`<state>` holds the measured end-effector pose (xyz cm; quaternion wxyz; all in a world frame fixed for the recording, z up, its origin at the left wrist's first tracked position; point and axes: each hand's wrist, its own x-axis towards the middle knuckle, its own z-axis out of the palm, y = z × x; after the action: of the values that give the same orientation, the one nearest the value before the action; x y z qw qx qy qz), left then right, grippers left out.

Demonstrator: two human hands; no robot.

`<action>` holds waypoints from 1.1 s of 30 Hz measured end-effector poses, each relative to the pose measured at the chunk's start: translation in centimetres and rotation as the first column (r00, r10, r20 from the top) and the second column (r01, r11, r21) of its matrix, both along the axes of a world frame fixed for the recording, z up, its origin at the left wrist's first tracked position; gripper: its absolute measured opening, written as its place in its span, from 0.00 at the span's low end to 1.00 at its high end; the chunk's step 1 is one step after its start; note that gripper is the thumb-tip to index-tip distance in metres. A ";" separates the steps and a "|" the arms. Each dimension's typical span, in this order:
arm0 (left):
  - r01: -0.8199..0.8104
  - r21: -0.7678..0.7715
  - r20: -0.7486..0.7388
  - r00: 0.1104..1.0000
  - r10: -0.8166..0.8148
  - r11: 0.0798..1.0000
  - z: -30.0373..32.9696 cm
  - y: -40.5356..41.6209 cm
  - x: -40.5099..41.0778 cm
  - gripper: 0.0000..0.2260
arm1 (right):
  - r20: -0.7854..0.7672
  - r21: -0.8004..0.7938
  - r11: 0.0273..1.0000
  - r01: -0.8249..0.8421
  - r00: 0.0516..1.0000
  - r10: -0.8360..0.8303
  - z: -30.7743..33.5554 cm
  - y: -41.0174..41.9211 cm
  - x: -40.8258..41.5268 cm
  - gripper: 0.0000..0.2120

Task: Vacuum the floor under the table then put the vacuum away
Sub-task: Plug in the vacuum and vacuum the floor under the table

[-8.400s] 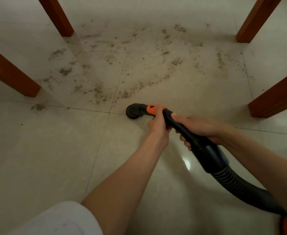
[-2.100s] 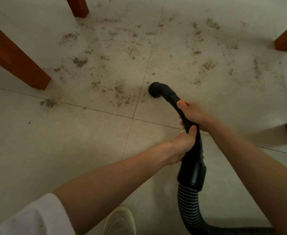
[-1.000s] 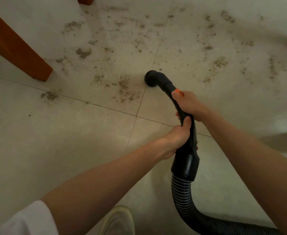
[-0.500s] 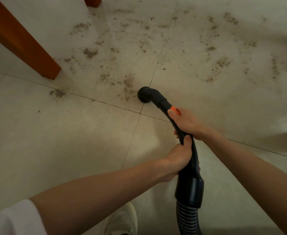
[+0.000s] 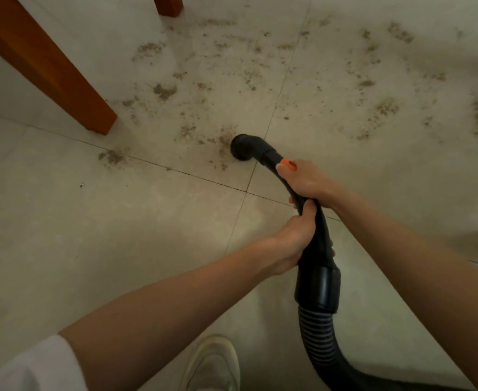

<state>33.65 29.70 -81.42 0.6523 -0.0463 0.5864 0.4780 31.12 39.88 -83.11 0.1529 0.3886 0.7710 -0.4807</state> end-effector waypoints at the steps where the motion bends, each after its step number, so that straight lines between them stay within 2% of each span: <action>1: -0.008 0.005 0.001 1.000 0.008 1.000 0.0 0.2 -0.5 0.21 | 0.005 0.011 1.000 -0.008 1.000 0.008 -0.1 0.2 -0.6 0.14; 6: -0.029 0.022 -0.005 1.000 0.029 0.999 -0.1 1.2 -2.7 0.27 | -0.003 0.080 0.997 -0.017 1.000 0.017 -0.3 1.1 -3.2 0.14; 15: 0.004 0.044 -0.038 0.999 -0.002 0.999 -0.6 1.2 -4.5 0.24 | -0.009 0.135 0.991 0.021 1.000 -0.020 -1.0 1.5 -4.8 0.17; 26: 0.030 -0.037 -0.045 0.998 -0.032 0.999 -1.0 0.1 -0.9 0.22 | -0.021 -0.020 0.999 0.026 0.999 -0.027 -0.8 0.3 -0.5 0.13; 33: 0.011 -0.080 0.030 1.000 -0.008 0.997 -1.2 -0.9 1.5 0.18 | -0.012 -0.060 0.998 -0.033 0.999 0.032 -0.8 -1.1 2.0 0.13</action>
<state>35.12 28.78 -82.60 0.6608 -0.0765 0.5956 0.4503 33.11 38.80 -83.86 0.1682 0.3687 0.7633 -0.5031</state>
